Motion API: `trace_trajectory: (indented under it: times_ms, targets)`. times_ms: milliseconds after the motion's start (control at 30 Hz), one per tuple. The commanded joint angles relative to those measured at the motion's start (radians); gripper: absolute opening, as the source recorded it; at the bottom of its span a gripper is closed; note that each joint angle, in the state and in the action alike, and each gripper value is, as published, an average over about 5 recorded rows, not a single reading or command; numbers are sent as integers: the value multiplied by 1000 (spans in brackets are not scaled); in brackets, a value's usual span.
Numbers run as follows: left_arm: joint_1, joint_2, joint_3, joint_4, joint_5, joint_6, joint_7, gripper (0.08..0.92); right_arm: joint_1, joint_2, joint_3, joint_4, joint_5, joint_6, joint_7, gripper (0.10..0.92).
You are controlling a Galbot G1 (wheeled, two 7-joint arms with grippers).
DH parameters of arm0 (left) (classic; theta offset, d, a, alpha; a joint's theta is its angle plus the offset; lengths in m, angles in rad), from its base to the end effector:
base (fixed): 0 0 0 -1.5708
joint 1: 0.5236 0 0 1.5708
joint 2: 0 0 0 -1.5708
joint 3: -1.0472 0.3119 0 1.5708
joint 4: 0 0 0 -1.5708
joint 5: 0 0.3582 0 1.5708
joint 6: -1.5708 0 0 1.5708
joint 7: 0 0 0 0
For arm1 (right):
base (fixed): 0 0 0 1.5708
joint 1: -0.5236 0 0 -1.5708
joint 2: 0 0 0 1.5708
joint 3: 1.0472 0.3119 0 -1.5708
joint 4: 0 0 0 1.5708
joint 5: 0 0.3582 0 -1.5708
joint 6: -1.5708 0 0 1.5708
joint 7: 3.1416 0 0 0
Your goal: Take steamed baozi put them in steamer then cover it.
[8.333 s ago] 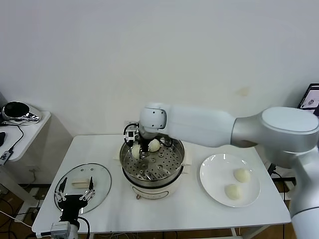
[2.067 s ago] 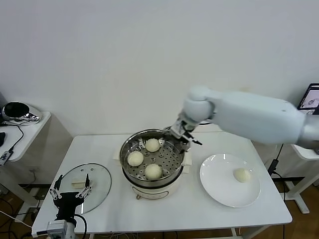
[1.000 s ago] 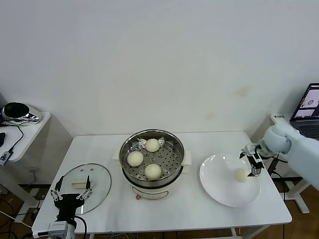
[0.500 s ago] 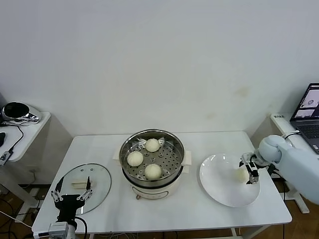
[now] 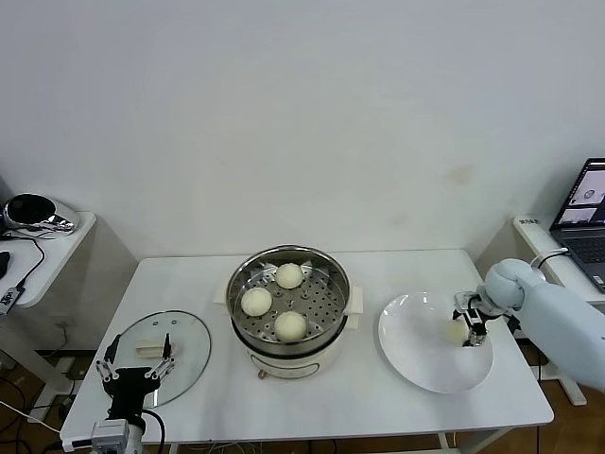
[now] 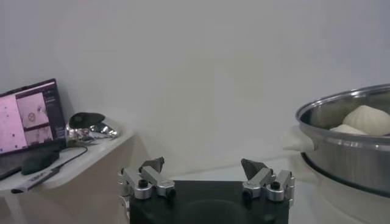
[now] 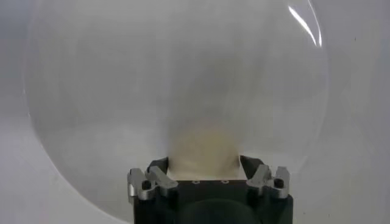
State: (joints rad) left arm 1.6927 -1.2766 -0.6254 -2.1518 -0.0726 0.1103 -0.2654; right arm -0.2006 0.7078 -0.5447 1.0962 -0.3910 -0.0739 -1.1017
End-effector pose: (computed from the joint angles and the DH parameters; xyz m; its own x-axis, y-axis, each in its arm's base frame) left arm 0.1769 0.0626 -0.2603 -0.9734 -0.2040 0.1038 -0.1718 0.9508 0.2578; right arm 0.4922 -0.1798 -0.2305 -0.2015 0.0209 0.9793 -0.9743 -0.1075 -0.1981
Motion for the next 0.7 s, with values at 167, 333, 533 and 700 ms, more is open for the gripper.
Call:
trace_trajectory:
  times_ms: [167, 333, 533, 700]
  targets:
    - [1, -1, 1, -3, 1, 0, 0, 823, 51, -27, -46, 65, 70, -32, -16, 554]
    - [-1, -1, 3, -3, 3, 3, 0, 823, 255, -96, -215, 214, 231, -136, -29, 556]
    - [-5, -3, 7, -4, 6, 8, 0, 823, 634, -87, -482, 357, 461, -241, 2, 578]
    - [-10, -4, 13, -1, 5, 8, 0, 823, 889, 14, -658, 422, 642, -333, 68, 580]
